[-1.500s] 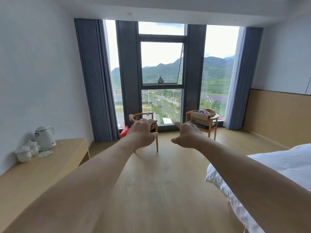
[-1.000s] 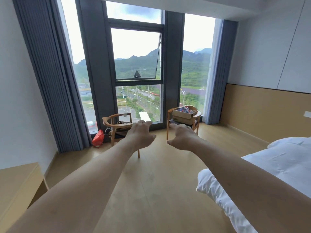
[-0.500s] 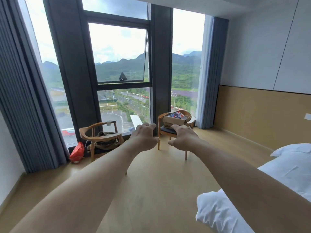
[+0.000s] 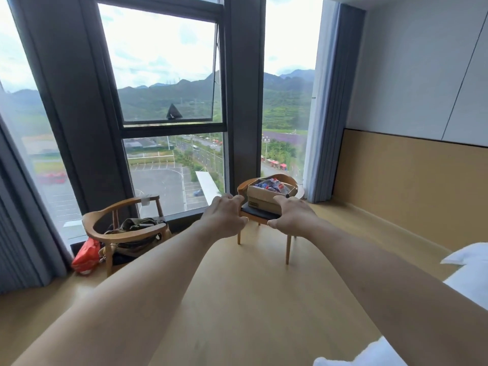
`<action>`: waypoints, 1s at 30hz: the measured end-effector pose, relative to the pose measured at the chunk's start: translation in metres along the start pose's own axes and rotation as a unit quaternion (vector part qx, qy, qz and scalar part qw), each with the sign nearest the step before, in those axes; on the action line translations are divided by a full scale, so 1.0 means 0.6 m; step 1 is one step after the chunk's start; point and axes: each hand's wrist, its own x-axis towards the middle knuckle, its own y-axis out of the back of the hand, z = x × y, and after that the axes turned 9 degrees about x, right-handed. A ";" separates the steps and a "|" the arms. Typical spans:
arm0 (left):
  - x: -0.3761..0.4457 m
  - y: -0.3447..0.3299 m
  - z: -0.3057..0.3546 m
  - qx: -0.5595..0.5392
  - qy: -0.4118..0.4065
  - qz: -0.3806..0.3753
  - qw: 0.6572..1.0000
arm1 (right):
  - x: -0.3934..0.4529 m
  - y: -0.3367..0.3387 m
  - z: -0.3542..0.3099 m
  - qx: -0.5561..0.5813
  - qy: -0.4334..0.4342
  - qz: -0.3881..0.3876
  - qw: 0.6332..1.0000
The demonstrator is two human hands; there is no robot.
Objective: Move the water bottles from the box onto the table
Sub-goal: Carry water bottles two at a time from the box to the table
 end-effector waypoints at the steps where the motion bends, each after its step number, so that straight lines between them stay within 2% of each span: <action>1: 0.036 -0.013 -0.012 0.003 -0.004 0.002 1.000 | 0.035 -0.009 0.005 -0.001 -0.003 0.000 1.000; 7: 0.300 -0.077 -0.105 0.004 -0.036 0.008 0.999 | 0.274 -0.046 0.016 -0.005 -0.019 0.005 1.000; 17: 0.756 -0.112 -0.183 -0.024 -0.061 0.019 0.998 | 0.659 -0.010 0.022 0.008 -0.065 0.027 0.997; 23: 0.952 -0.208 -0.194 -0.010 -0.087 -0.012 0.996 | 0.856 -0.033 0.086 0.019 -0.091 0.019 0.996; 30: 1.220 -0.325 -0.206 0.012 -0.084 -0.011 0.996 | 1.127 -0.051 0.203 0.033 -0.086 0.016 0.996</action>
